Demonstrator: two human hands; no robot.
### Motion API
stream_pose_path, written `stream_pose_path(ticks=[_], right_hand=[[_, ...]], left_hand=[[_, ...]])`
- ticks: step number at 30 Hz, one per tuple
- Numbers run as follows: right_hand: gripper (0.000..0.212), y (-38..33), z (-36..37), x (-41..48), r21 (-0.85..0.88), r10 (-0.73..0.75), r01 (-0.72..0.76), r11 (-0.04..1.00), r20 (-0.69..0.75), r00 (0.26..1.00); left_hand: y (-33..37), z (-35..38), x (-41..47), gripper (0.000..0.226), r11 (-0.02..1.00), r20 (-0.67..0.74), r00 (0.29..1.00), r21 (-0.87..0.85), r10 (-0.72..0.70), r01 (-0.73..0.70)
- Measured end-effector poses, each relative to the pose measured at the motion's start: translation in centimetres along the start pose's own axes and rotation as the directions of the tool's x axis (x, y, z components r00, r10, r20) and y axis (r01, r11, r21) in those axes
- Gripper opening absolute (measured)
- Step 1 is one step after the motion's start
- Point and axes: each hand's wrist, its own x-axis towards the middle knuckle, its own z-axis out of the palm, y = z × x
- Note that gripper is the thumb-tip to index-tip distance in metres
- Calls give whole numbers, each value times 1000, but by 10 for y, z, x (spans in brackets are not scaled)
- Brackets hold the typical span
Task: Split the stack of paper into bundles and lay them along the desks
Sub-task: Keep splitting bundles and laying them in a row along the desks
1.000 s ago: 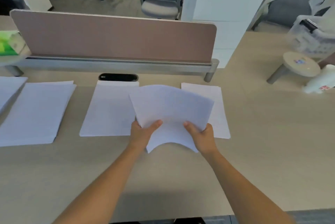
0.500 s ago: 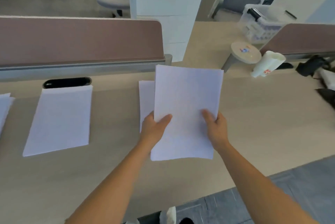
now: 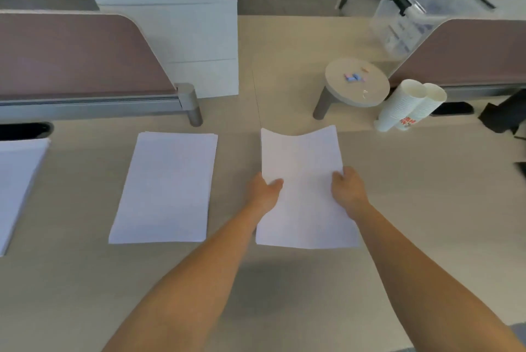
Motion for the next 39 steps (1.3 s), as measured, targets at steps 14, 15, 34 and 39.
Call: stream_pose_path(ticks=[14,15,34,39], right_hand=[[39,33,-16,107,-111,1,9,994,95,995],[41,31,-17,108,-119,18,-6,993,100,995],[69,16,-13,77,-182,320,-320,930,-28,947],[59,-14,10,45,-213,105,-108,971,-26,994]], left_hand=[[33,83,52,45,963,-112,978,186,-176,194],[35,82,52,48,961,-113,974,177,-196,214],[27,58,48,53,946,-107,942,31,-319,323],[19,9,30,64,958,-188,949,94,-251,272]])
